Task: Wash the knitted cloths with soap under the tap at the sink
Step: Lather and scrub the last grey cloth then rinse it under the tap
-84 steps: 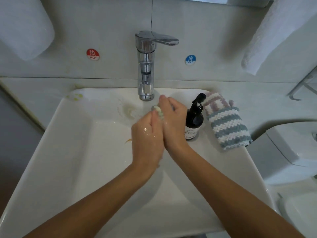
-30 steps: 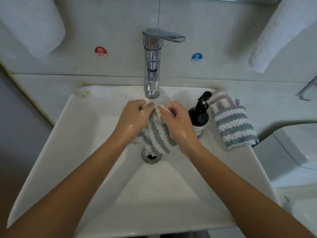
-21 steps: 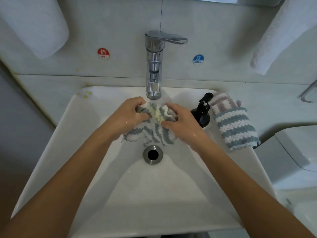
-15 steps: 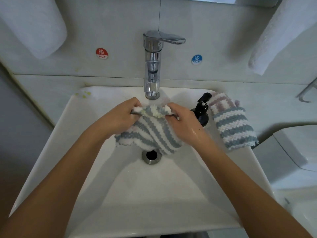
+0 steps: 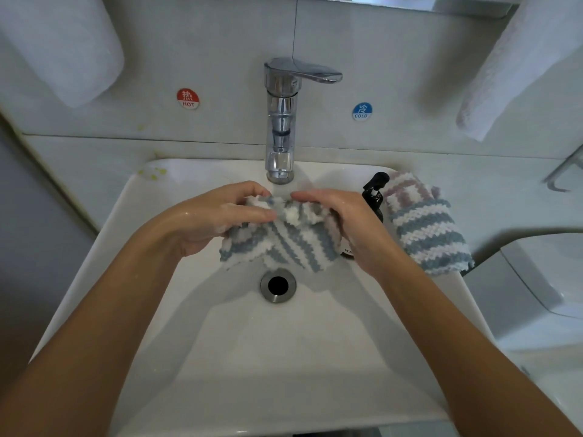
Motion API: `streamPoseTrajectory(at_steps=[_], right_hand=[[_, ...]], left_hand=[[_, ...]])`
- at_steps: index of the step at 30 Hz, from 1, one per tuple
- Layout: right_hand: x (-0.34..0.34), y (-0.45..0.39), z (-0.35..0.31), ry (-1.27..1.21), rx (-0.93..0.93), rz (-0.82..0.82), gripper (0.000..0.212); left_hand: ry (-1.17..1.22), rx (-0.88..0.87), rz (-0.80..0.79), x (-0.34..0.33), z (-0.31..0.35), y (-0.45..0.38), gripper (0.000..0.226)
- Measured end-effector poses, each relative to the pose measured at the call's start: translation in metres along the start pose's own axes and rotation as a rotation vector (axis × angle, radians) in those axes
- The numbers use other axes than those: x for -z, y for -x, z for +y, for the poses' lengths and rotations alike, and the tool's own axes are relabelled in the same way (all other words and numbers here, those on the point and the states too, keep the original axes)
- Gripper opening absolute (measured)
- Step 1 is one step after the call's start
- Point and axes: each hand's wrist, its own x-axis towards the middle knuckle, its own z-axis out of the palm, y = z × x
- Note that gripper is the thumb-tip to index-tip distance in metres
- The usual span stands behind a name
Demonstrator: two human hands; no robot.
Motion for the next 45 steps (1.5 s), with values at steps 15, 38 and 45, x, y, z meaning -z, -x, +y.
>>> streamPoseTrajectory(at_steps=[15, 38, 45], right_hand=[[0.002, 0.003, 0.004, 0.687, -0.086, -0.08, 0.017], [-0.036, 0.001, 0.015, 0.099, 0.232, 0.382, 0.037], [-0.046, -0.006, 0.017, -0.062, 0.083, 0.387, 0.042]], left_hand=[[-0.648, -0.033, 0.144, -0.01, -0.007, -0.009, 0.023], [0.012, -0.401, 0.646, -0.084, -0.015, -0.022, 0.041], [0.097, -0.377, 0.745, -0.108, -0.016, -0.017, 0.042]])
